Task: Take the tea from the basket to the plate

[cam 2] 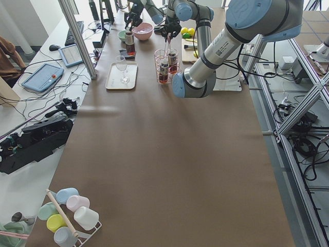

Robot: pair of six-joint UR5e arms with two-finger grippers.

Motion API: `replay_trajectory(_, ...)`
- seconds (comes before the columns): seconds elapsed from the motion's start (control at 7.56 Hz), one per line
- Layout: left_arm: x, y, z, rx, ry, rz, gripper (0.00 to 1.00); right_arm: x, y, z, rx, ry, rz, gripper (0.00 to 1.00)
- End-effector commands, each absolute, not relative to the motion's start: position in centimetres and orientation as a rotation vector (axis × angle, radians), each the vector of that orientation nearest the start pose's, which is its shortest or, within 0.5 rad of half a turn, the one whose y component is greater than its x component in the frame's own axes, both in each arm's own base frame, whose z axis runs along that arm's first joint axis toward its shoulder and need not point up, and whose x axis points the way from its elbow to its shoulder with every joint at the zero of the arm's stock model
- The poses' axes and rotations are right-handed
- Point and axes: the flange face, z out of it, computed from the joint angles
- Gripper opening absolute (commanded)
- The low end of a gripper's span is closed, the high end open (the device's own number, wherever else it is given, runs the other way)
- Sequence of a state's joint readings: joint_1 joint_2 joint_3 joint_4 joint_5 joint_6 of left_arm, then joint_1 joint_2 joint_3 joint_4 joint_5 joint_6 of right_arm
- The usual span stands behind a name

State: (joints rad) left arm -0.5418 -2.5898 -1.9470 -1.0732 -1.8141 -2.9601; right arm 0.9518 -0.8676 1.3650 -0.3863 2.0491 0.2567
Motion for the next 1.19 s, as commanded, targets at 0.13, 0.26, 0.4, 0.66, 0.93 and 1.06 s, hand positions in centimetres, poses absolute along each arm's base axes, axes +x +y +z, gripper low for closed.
replay_trajectory(0.13,37.9,-39.6,0.1,-0.572,0.846,-1.635,0.0,-38.0,-64.9,25.6,1.404,-1.002,-0.617,0.0)
replay_trajectory(0.26,36.0,-40.8,1.6,-0.563,0.841,-1.615,0.0,-38.3,-65.1,26.2,1.392,-0.998,-0.616,0.0)
replay_trajectory(0.4,34.3,-42.2,3.5,-0.573,0.811,-1.575,0.0,-38.6,-65.5,26.9,1.373,-0.999,-0.611,0.0)
replay_trajectory(0.66,28.2,-45.6,8.7,-0.546,0.786,-1.567,0.0,-38.9,-65.9,27.0,1.331,-1.031,-0.568,0.0)
replay_trajectory(0.93,18.4,-50.5,14.9,-0.527,0.757,-1.572,0.0,-39.0,-65.9,26.4,1.304,-1.073,-0.522,0.0)
replay_trajectory(1.06,13.5,-52.1,19.4,-0.511,0.728,-1.573,0.0,-39.0,-65.9,26.2,1.291,-1.09,-0.503,0.0)
